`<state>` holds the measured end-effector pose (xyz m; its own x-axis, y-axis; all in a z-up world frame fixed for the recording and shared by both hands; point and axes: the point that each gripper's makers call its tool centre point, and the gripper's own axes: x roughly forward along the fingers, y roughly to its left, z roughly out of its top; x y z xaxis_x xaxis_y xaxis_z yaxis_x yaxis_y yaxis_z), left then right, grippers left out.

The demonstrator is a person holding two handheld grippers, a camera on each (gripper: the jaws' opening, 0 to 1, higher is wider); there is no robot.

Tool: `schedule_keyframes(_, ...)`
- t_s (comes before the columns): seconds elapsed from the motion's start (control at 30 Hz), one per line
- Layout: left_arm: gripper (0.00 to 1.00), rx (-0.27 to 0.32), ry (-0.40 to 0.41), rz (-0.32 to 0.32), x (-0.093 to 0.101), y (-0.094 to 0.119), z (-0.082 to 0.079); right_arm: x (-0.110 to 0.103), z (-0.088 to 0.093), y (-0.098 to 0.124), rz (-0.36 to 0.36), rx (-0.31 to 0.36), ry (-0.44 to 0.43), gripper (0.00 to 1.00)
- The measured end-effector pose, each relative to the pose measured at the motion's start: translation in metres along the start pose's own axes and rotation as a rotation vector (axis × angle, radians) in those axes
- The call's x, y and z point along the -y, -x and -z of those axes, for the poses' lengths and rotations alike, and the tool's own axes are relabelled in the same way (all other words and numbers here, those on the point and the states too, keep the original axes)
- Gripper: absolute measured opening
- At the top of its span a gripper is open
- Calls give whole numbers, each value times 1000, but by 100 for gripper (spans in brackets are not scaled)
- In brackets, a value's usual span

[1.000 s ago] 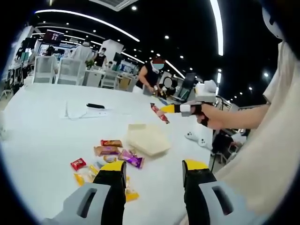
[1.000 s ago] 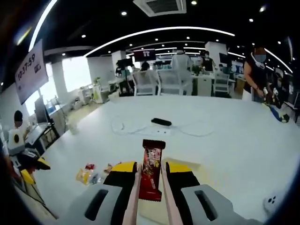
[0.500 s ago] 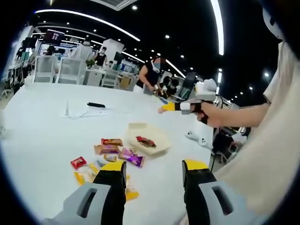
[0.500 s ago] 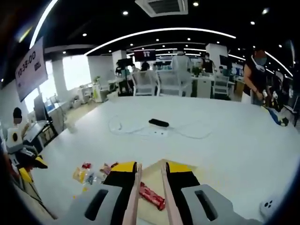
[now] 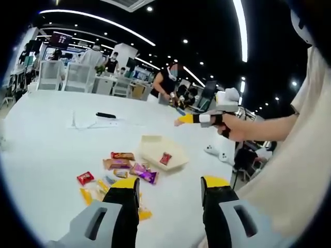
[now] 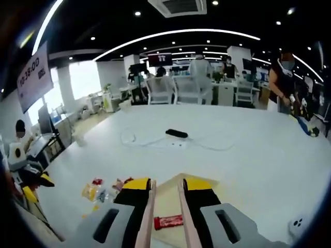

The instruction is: Place the target food into the container with the food tongs after gripping and lifting it, then release it inside without dropping or visibly crushing the food.

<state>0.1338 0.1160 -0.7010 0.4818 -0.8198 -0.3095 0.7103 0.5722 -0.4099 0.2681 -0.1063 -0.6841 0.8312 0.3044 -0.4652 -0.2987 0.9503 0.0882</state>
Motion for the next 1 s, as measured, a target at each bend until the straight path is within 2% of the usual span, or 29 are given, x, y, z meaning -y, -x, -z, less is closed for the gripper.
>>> schedule_keyframes(0.4, 47, 0, 3, -5, 0, 3, 3, -12, 9, -5, -27, -20, -4, 24)
schedule_keyframes(1.0, 47, 0, 16, -14, -4, 4, 4, -37, 14, -21, -87, -47, 11, 25)
